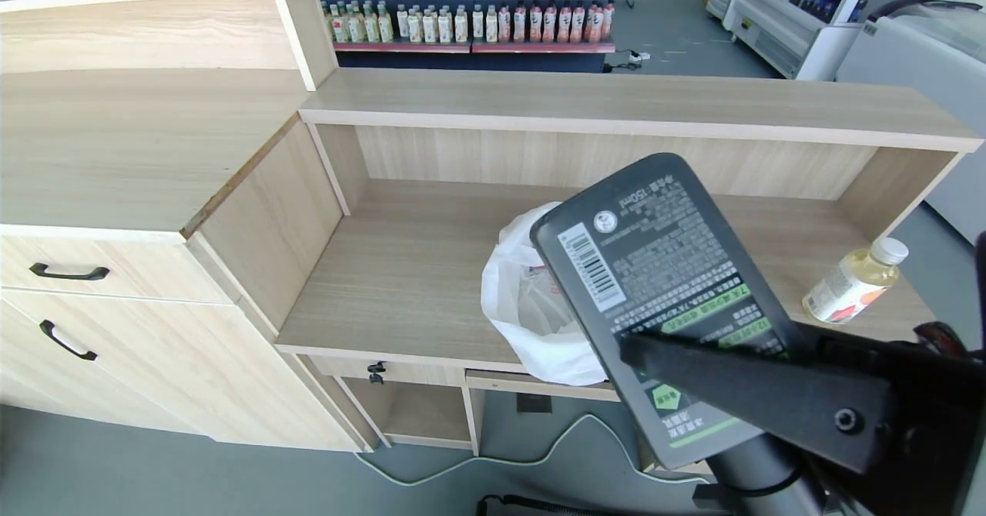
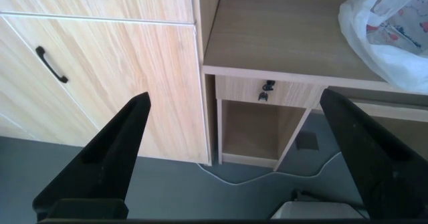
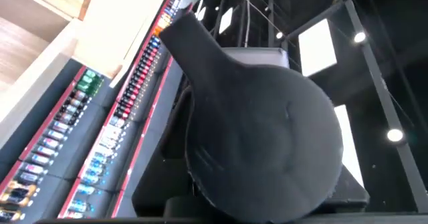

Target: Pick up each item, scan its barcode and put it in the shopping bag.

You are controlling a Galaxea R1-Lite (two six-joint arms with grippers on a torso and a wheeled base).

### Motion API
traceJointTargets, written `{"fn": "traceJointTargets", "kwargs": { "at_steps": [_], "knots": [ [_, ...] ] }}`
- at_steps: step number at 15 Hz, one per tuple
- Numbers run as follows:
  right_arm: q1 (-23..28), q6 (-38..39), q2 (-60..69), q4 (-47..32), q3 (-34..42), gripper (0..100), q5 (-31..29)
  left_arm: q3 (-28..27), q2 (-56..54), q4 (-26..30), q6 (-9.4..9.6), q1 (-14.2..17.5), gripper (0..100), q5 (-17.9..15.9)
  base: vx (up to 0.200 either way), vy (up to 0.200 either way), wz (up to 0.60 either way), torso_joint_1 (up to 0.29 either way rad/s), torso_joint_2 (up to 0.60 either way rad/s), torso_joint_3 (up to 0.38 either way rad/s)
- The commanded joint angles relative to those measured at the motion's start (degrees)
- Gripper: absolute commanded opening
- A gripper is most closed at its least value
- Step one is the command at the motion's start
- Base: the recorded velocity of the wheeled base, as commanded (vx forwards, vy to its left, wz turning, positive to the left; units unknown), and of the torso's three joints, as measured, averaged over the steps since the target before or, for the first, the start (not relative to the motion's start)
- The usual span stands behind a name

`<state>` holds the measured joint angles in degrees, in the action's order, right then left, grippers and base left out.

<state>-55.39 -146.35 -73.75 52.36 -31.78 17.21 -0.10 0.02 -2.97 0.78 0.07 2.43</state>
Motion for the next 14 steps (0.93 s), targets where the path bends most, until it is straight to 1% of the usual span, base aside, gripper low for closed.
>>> {"fn": "traceJointTargets", "kwargs": {
  "at_steps": [1,2,4,6,8,14],
  "knots": [
    [-0.1,0.6,0.2,-0.1,0.1,0,1.3,0.0,0.0,0.0,0.01,0.0,100,0.0,0.000,0.000,0.00,0.000,0.00,0.000],
    [0.1,0.7,0.8,-0.7,0.1,0,3.0,0.0,0.0,0.0,0.01,0.0,100,0.0,0.000,0.000,0.00,0.000,0.00,0.000],
    [0.8,0.8,3.0,-4.5,-0.1,0,5.5,0.0,0.0,0.0,0.01,0.0,100,0.0,0.000,0.000,0.00,0.000,0.00,0.000],
    [4.3,0.6,6.7,-10.7,-0.1,0,13.1,0.0,0.0,0.0,0.01,0.0,100,0.0,0.000,0.000,0.00,0.000,0.00,0.000],
    [5.6,0.3,8.5,-13.8,0.1,0,15.9,0.0,0.0,0.0,0.01,0.0,100,0.0,0.000,0.000,0.00,0.000,0.00,0.000],
    [6.5,0.4,10.4,-14.2,0.2,0,16.3,0.0,0.0,0.0,0.01,0.0,100,0.0,0.000,0.000,0.00,0.000,0.00,0.000]
  ]
}}
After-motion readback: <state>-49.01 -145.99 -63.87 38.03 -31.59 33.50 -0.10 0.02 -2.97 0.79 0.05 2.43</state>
